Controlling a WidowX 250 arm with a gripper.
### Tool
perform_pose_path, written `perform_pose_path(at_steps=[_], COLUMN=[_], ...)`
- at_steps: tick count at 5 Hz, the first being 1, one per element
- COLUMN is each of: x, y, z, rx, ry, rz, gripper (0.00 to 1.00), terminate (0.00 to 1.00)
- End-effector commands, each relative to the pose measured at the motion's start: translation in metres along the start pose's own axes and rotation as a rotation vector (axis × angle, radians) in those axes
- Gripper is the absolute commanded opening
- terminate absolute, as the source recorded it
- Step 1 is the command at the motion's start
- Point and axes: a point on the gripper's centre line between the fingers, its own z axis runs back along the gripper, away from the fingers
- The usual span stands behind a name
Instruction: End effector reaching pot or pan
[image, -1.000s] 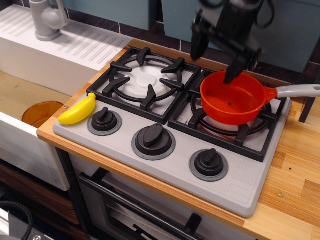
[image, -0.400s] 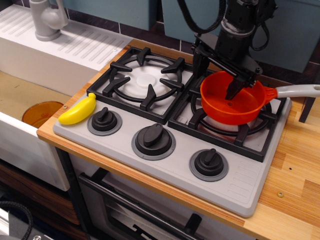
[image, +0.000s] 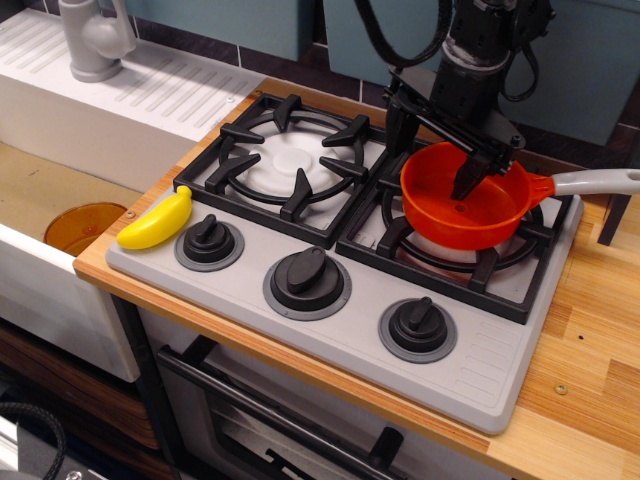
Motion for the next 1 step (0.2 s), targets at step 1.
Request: perform_pose_path(at_steps=[1], x=[0.0103], y=[0.0002], z=[0.0168], rx=[0.001], ry=[-0.051], rz=[0.005], gripper=[1.00], terminate=[1.00])
